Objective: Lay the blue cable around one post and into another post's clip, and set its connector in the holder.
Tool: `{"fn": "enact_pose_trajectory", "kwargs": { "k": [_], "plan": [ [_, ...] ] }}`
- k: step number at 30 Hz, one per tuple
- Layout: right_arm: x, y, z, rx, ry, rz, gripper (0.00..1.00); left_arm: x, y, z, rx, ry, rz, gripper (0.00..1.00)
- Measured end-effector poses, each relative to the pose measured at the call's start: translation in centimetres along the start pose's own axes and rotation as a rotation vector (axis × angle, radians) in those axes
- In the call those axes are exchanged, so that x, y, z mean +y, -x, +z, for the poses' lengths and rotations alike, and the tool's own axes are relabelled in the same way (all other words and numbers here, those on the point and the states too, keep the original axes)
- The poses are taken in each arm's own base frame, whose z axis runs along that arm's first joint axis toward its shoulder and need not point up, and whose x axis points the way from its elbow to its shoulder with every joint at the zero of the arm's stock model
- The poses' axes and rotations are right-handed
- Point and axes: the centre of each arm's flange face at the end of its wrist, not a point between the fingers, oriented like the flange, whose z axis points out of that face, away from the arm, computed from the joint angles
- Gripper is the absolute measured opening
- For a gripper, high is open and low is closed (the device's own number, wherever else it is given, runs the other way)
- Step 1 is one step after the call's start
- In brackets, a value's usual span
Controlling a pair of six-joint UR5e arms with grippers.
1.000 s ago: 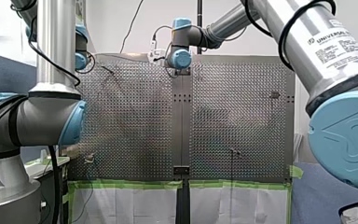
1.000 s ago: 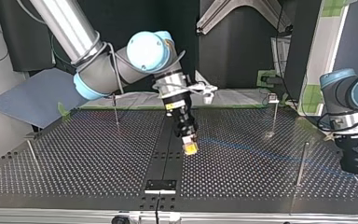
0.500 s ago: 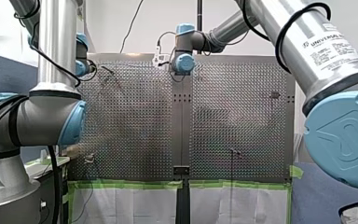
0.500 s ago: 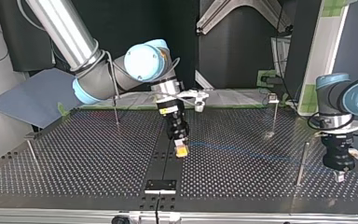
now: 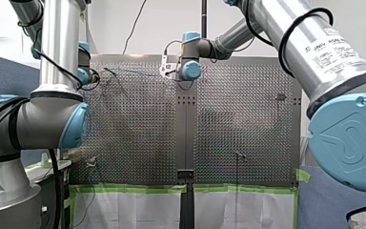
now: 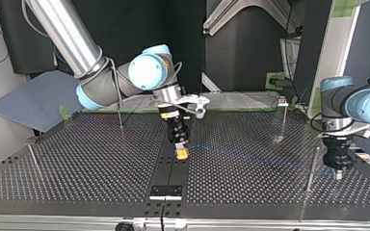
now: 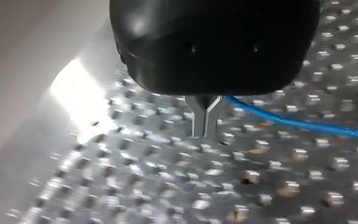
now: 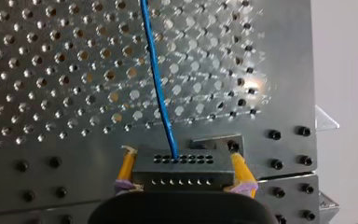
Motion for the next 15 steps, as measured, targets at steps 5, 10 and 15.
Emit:
{"fn": "enact_pose_trajectory", "kwargs": {
  "k": [5,10,15],
  "plan": [
    [0.4,1.1,0.0,-0.03,0.009,-0.005,0.0,0.2,-1.6,-0.6,0.035,0.002,-0.007,0.03],
    [0.9,3.4,0.0,-0.095,0.02,-0.013,0.0,0.3,-2.3,-1.1,0.047,0.011,-0.011,0.11],
    [1.1,5.0,-0.3,-0.144,0.028,-0.021,0.0,0.3,-2.4,-1.2,0.049,0.015,-0.012,0.46]
  ]
}}
